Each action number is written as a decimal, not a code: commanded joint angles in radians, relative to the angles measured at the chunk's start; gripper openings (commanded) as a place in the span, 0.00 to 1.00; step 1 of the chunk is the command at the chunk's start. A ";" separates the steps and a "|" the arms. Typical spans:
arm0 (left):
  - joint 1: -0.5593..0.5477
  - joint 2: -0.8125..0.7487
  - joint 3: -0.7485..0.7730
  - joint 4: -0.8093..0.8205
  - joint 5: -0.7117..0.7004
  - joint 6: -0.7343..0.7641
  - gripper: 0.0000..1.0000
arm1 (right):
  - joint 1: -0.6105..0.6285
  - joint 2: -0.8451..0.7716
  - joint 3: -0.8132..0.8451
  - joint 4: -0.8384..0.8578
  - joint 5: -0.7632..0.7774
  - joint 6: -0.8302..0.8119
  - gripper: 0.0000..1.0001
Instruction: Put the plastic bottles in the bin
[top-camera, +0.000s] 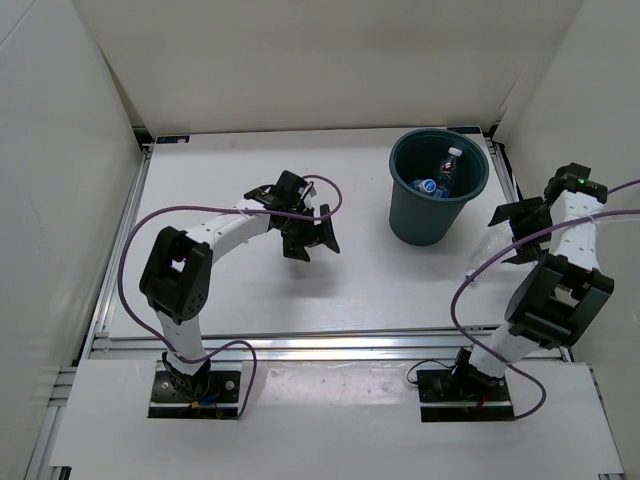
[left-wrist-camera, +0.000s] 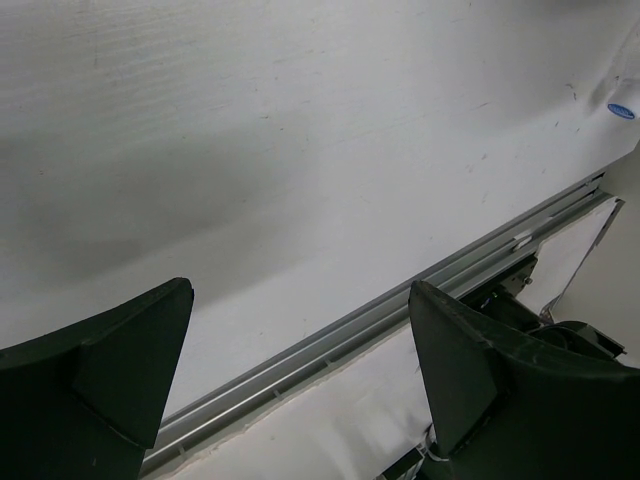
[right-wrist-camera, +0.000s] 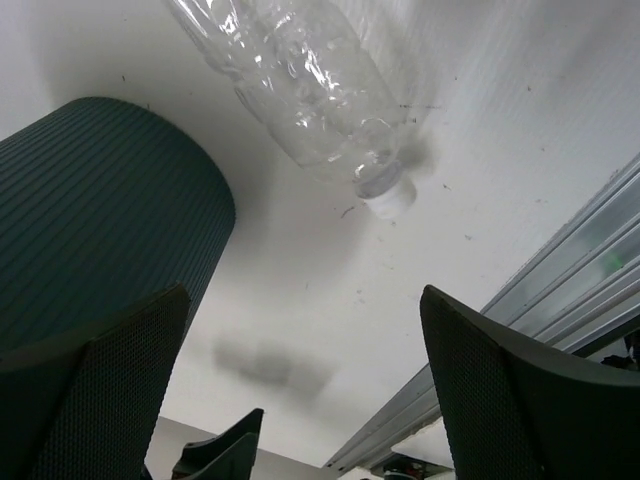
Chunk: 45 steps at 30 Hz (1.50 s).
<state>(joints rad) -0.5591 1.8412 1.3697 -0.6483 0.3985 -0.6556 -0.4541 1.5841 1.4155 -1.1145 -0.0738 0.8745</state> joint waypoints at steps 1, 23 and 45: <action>0.008 -0.059 0.029 -0.005 -0.020 -0.004 1.00 | -0.003 0.045 0.063 -0.005 0.034 -0.052 0.99; 0.130 -0.059 0.049 -0.005 -0.010 -0.004 1.00 | 0.126 0.453 0.247 0.027 0.236 -0.177 0.99; 0.166 -0.122 -0.003 -0.014 -0.039 -0.013 1.00 | 0.144 0.151 -0.009 0.027 0.101 -0.074 0.25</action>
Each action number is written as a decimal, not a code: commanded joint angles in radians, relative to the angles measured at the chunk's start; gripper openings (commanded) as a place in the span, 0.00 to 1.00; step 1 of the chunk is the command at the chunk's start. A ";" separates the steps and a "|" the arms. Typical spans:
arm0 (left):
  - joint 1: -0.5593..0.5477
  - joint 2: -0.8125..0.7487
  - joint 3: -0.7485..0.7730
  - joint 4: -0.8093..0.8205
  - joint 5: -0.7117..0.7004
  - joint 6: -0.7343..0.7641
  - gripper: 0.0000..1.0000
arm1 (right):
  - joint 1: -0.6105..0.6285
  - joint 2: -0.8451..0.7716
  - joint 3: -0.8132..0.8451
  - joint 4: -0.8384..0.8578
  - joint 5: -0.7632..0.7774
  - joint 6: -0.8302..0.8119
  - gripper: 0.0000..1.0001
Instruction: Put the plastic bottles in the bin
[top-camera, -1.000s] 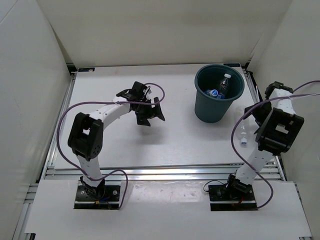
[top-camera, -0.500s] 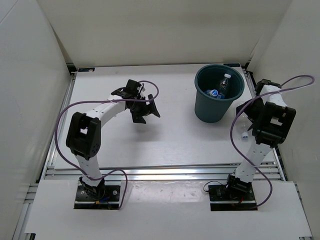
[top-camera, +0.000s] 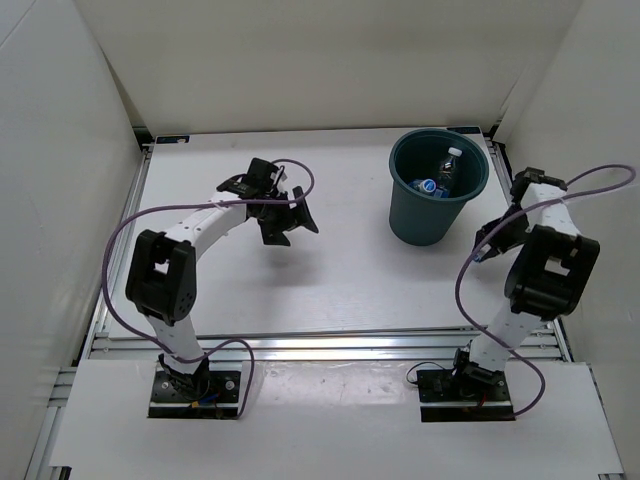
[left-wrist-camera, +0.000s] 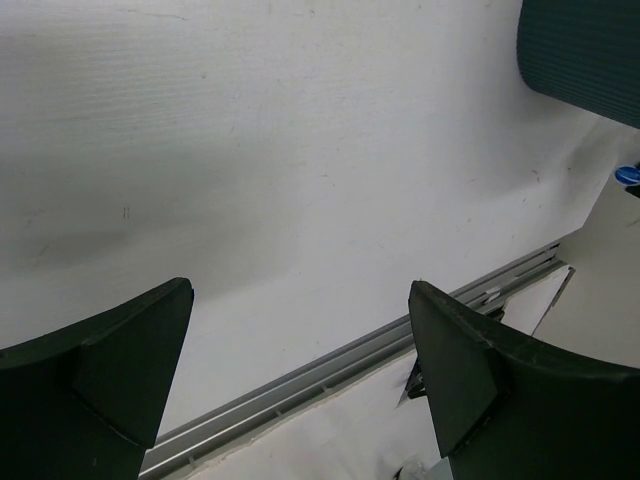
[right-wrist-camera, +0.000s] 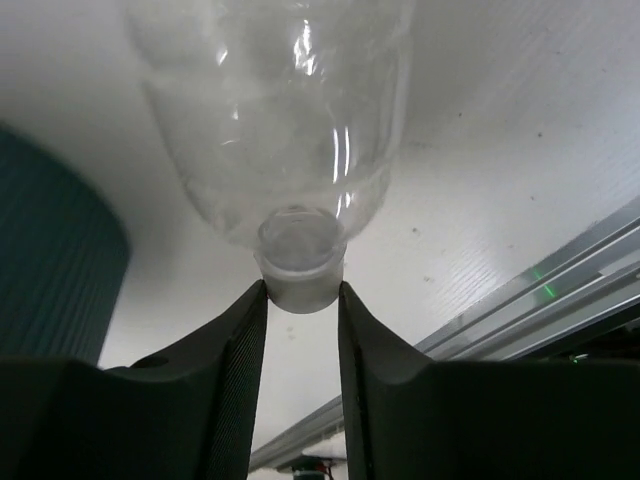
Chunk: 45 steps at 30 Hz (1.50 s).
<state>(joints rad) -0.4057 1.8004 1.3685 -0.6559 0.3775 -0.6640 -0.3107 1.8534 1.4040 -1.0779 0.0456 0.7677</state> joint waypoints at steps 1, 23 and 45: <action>0.013 -0.090 -0.002 -0.007 -0.019 -0.005 1.00 | 0.001 -0.129 0.003 -0.010 -0.018 0.021 0.24; 0.025 -0.144 -0.040 -0.007 -0.023 -0.014 1.00 | -0.010 -0.185 -0.016 -0.105 0.216 -0.016 1.00; 0.034 -0.072 -0.046 -0.016 0.011 -0.042 1.00 | -0.100 -0.079 -0.011 -0.378 0.770 0.053 1.00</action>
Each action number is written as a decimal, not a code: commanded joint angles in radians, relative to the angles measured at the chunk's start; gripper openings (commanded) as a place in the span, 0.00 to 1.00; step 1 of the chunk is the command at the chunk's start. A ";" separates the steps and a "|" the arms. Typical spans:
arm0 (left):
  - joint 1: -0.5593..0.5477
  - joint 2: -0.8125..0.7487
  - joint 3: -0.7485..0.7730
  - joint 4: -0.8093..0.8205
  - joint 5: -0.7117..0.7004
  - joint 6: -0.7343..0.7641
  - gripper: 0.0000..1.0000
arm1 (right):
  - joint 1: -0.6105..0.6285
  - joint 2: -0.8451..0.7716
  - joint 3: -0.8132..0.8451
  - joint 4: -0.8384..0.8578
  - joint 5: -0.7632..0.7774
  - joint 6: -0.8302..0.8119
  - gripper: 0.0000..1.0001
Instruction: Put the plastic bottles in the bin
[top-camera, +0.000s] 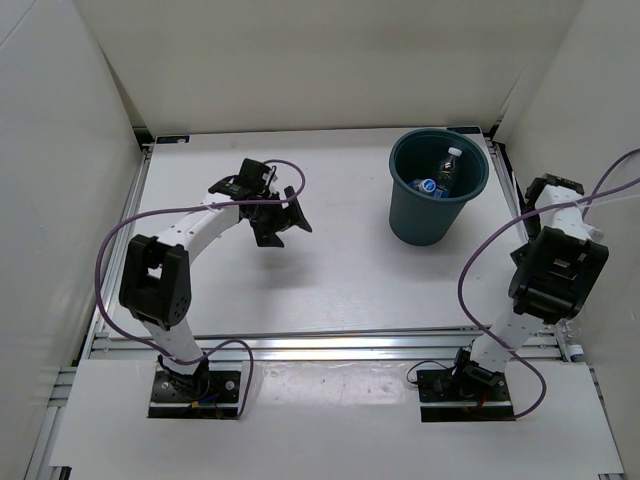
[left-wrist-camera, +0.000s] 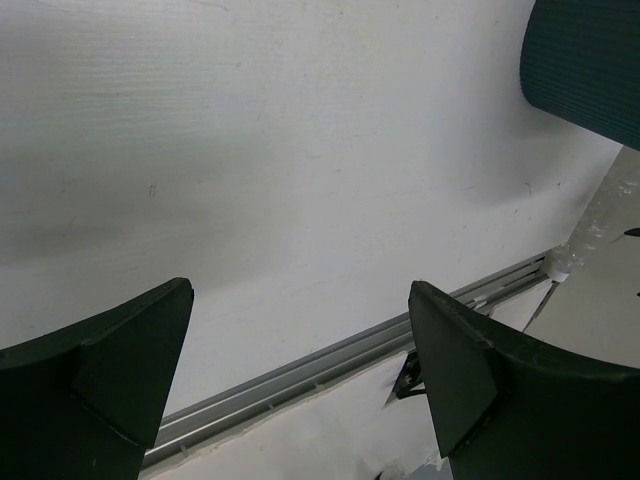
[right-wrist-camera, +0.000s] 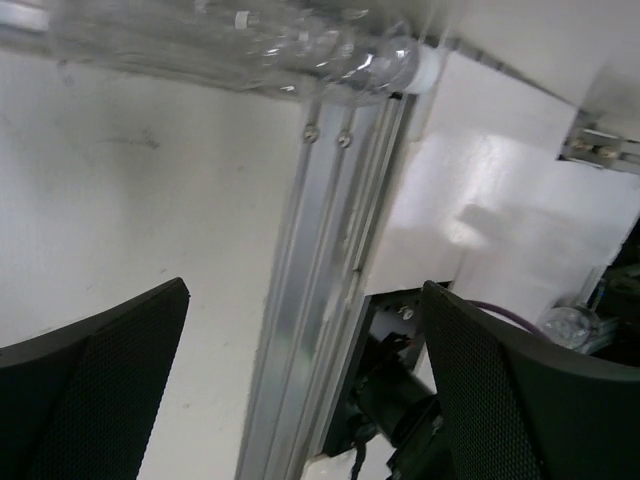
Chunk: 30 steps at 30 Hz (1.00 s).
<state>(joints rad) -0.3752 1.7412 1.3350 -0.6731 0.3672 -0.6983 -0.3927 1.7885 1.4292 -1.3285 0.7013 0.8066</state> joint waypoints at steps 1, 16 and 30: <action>0.004 -0.012 -0.013 0.001 0.021 -0.007 1.00 | -0.018 0.015 -0.047 -0.127 0.128 0.014 1.00; 0.004 -0.160 -0.175 0.085 0.030 -0.020 1.00 | 0.102 0.084 -0.093 0.038 0.169 -0.277 1.00; -0.024 -0.423 -0.408 0.190 -0.045 -0.098 1.00 | 0.212 0.098 -0.134 0.264 0.026 -0.625 1.00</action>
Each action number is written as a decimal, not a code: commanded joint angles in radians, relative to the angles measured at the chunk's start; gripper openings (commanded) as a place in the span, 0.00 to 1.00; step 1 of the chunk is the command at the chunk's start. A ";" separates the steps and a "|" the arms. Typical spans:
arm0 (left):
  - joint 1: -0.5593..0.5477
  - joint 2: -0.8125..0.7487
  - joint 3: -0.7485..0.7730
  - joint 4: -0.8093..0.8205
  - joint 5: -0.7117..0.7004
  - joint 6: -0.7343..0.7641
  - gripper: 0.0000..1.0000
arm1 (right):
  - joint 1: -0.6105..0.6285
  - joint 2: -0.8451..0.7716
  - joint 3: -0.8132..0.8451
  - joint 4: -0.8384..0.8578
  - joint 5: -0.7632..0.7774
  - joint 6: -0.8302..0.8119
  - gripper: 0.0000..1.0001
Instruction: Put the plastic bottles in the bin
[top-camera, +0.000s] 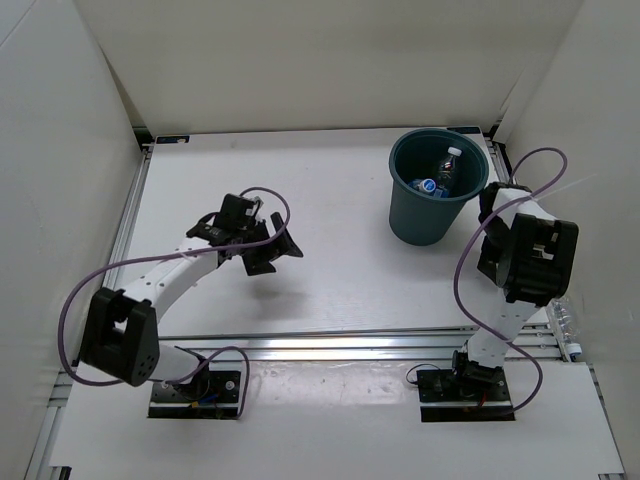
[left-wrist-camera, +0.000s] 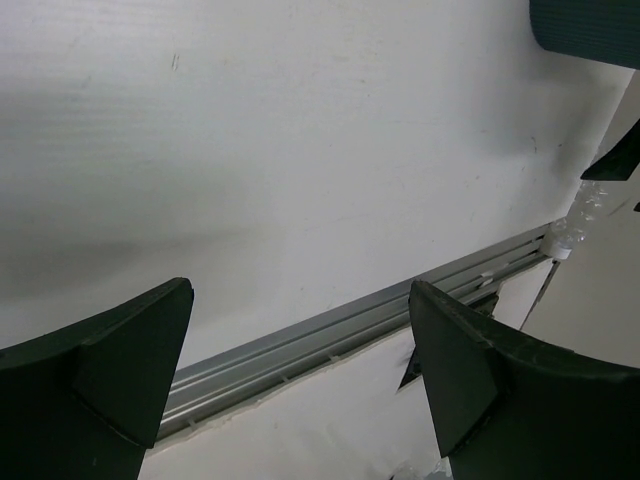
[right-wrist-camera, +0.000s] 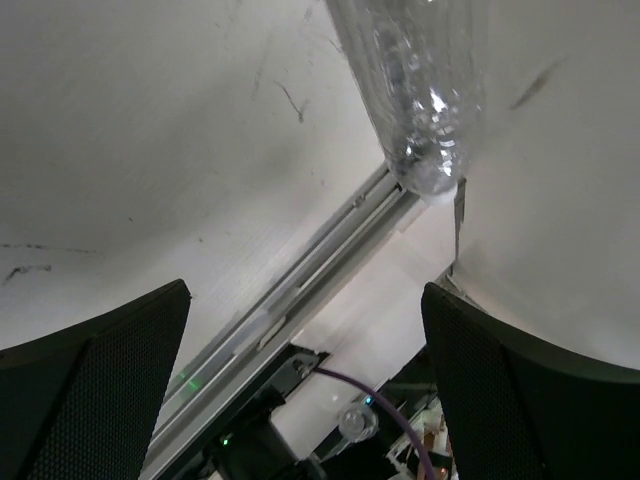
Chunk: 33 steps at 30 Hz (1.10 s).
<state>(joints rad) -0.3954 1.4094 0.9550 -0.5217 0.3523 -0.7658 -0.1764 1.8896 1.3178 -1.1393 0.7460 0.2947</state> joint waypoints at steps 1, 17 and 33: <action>-0.003 -0.107 -0.041 0.048 -0.030 -0.030 1.00 | -0.005 -0.017 -0.043 0.119 -0.019 -0.138 1.00; -0.013 -0.383 -0.216 0.057 -0.070 -0.122 1.00 | -0.139 0.109 -0.009 0.216 0.201 -0.224 1.00; -0.013 -0.429 -0.303 0.057 -0.049 -0.185 1.00 | -0.325 0.224 -0.019 0.408 0.274 -0.356 0.96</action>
<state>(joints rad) -0.4034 1.0195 0.6868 -0.4656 0.2962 -0.9150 -0.4870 2.0468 1.2743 -0.8032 0.9981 -0.0418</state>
